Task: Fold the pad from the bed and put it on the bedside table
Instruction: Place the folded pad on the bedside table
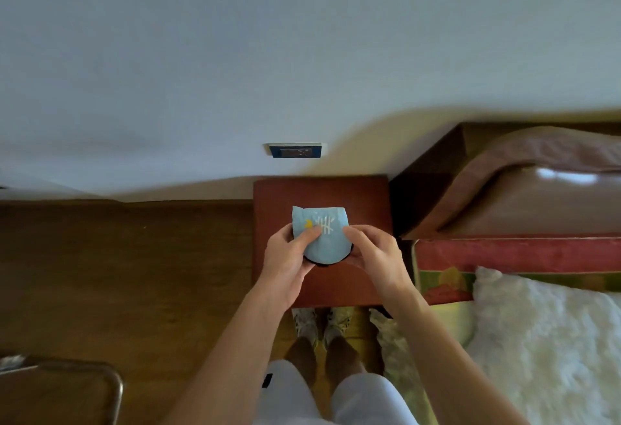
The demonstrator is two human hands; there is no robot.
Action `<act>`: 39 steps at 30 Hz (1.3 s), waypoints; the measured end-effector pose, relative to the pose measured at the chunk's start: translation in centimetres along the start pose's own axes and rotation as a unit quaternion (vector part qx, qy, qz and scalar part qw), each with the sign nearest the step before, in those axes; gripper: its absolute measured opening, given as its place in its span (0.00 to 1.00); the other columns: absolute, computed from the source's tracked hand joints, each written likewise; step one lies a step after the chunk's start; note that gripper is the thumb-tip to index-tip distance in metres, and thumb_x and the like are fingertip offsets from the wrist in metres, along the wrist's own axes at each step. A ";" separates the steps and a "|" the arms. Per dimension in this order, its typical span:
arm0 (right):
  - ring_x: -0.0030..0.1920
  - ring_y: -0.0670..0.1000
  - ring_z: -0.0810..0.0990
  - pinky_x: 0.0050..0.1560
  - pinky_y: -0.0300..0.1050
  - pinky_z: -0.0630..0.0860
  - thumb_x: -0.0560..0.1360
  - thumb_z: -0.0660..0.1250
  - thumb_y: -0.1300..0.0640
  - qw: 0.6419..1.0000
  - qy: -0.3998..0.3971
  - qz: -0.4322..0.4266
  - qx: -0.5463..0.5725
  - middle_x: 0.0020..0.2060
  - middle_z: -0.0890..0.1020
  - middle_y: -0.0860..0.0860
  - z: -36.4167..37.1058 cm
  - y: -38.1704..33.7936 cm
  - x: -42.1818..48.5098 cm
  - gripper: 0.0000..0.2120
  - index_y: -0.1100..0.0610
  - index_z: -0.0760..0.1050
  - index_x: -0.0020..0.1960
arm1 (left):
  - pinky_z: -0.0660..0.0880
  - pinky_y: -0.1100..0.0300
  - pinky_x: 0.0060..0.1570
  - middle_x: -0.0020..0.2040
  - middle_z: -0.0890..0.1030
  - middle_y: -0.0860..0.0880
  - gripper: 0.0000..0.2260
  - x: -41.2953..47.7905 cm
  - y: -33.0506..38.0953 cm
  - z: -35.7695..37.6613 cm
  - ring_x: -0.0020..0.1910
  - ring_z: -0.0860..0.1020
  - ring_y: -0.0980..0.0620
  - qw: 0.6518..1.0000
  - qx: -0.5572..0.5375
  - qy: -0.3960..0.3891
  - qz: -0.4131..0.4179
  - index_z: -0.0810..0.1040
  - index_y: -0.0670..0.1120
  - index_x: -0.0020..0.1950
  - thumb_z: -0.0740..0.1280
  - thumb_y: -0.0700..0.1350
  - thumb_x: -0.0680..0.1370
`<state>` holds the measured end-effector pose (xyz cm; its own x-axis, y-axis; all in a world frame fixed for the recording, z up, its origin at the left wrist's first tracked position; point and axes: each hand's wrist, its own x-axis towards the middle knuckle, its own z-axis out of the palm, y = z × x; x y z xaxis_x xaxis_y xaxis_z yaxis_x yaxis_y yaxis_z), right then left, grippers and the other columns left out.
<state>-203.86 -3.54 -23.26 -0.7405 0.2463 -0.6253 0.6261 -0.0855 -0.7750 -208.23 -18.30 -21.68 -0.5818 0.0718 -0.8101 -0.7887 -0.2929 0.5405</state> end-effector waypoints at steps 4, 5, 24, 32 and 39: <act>0.48 0.49 0.87 0.55 0.55 0.83 0.70 0.64 0.39 0.999 0.026 -0.009 -0.046 0.45 0.88 0.50 -0.6 5.2 3.5 0.19 0.49 0.85 0.51 | 0.81 0.49 0.52 0.56 0.85 0.41 0.12 5.0 -3.4 -0.6 0.55 0.83 0.44 1.000 0.008 0.018 -0.014 0.80 0.41 0.59 0.71 0.37 0.75; 0.49 0.49 0.86 0.56 0.56 0.82 0.71 0.63 0.41 0.998 0.030 -0.011 -0.060 0.45 0.88 0.50 -0.9 6.9 4.6 0.17 0.48 0.84 0.50 | 0.81 0.49 0.53 0.55 0.85 0.42 0.11 6.7 -4.5 -0.8 0.54 0.84 0.45 0.999 0.015 0.026 -0.016 0.81 0.42 0.57 0.72 0.37 0.75; 0.79 0.57 0.62 0.73 0.58 0.70 0.81 0.57 0.44 0.810 -0.010 -0.187 -0.555 0.79 0.66 0.53 -6.1 29.7 12.2 0.28 0.55 0.66 0.77 | 0.81 0.46 0.50 0.51 0.84 0.48 0.12 25.4 -17.6 -3.1 0.51 0.83 0.47 0.955 0.262 0.127 0.064 0.79 0.48 0.50 0.76 0.47 0.70; 0.81 0.56 0.56 0.76 0.56 0.65 0.81 0.52 0.40 0.785 -0.046 -0.170 -0.594 0.81 0.59 0.52 -6.3 29.3 12.1 0.31 0.53 0.59 0.80 | 0.77 0.53 0.51 0.61 0.74 0.42 0.29 22.8 -17.9 -3.6 0.57 0.76 0.45 0.777 0.541 0.173 0.271 0.68 0.43 0.68 0.74 0.50 0.72; 0.81 0.56 0.54 0.76 0.56 0.66 0.81 0.52 0.40 0.761 -0.062 -0.169 -0.624 0.82 0.57 0.52 -6.7 29.4 12.0 0.32 0.52 0.56 0.81 | 0.68 0.45 0.69 0.80 0.59 0.43 0.30 18.8 -19.5 -6.6 0.77 0.61 0.45 0.449 0.816 -0.075 0.355 0.61 0.43 0.78 0.59 0.57 0.79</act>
<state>-192.69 3.42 -52.88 -0.8790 -0.0490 -0.4742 0.0825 0.9640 -0.2526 -202.48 -17.59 -48.93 -0.7128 0.6119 -0.3429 0.5830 0.7886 0.1954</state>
